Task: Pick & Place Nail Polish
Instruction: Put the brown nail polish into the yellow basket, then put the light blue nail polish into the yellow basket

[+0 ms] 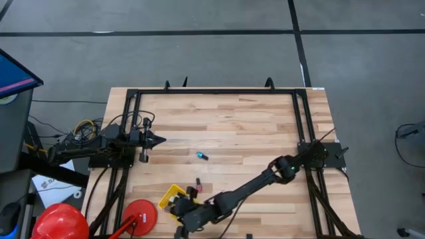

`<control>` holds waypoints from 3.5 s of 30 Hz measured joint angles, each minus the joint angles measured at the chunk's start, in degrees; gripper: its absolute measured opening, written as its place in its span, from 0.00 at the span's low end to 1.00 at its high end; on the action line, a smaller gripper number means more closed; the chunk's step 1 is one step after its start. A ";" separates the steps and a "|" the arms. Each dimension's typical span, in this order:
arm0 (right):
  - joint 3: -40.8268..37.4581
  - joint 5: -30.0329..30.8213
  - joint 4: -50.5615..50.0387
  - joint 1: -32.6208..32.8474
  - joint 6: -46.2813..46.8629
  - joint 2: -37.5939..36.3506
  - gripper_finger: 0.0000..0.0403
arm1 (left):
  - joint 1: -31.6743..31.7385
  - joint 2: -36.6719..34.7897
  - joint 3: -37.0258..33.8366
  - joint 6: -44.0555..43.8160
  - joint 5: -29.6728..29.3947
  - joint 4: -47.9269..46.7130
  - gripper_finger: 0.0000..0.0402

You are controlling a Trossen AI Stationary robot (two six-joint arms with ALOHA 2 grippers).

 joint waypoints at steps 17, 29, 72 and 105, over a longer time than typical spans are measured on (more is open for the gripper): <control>3.96 -0.60 -9.06 -0.37 9.75 3.38 0.15 | 0.00 0.00 0.00 0.00 0.00 0.07 0.00; 3.96 -2.82 -9.77 -0.11 10.60 3.38 0.16 | -0.01 0.00 0.00 0.00 0.00 0.12 0.00; 4.07 13.43 -59.41 -3.44 -2.44 -15.90 0.48 | 0.00 0.00 0.00 0.00 0.00 0.22 0.00; -23.41 1.99 -35.63 -13.58 -11.22 -17.96 0.53 | 0.00 0.00 0.00 0.00 0.00 0.22 0.00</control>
